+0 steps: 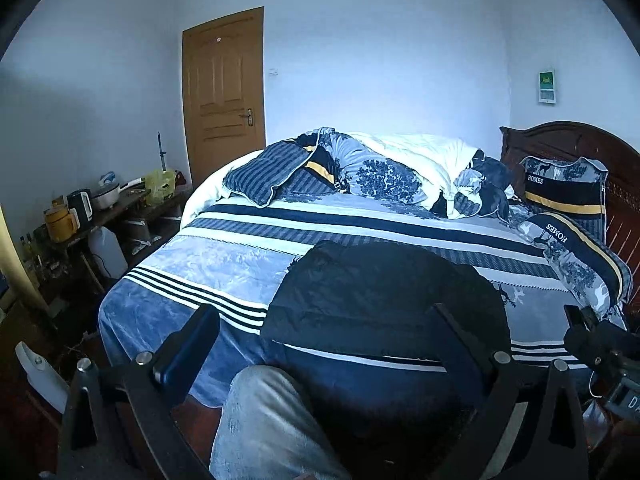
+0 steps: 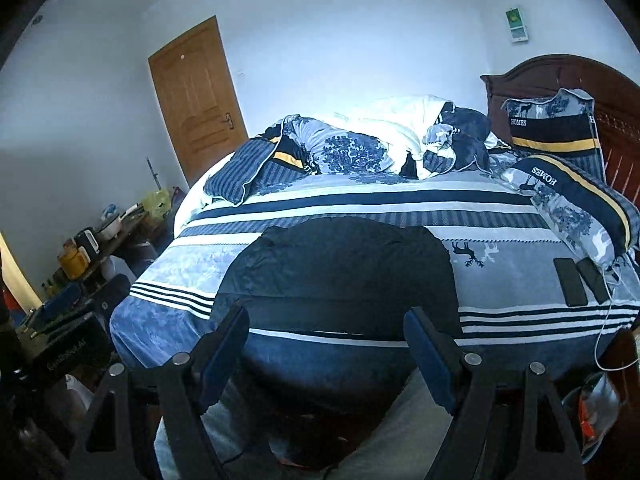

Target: Fold large clothes

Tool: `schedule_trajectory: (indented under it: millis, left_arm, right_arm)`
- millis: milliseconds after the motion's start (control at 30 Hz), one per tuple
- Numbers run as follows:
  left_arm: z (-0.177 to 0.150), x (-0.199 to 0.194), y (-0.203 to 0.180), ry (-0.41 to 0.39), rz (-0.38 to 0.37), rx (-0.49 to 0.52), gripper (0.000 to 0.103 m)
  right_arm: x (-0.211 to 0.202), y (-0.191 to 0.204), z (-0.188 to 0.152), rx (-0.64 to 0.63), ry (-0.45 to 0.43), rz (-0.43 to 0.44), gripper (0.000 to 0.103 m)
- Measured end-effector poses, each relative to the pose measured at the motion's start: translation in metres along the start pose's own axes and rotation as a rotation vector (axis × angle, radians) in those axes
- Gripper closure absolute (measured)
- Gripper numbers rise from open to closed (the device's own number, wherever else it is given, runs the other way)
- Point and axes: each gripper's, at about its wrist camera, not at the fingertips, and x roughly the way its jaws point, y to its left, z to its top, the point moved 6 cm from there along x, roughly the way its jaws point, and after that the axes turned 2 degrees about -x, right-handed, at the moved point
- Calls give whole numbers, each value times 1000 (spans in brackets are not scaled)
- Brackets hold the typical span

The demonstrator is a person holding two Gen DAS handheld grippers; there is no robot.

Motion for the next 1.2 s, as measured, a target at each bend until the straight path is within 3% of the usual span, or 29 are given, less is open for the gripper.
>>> schedule_trajectory:
  millis: [1200]
  left_arm:
    - [1,-9,-10,-7,-13,25,1]
  right_arm:
    - [-6,0,2,-26,-11,-6,21]
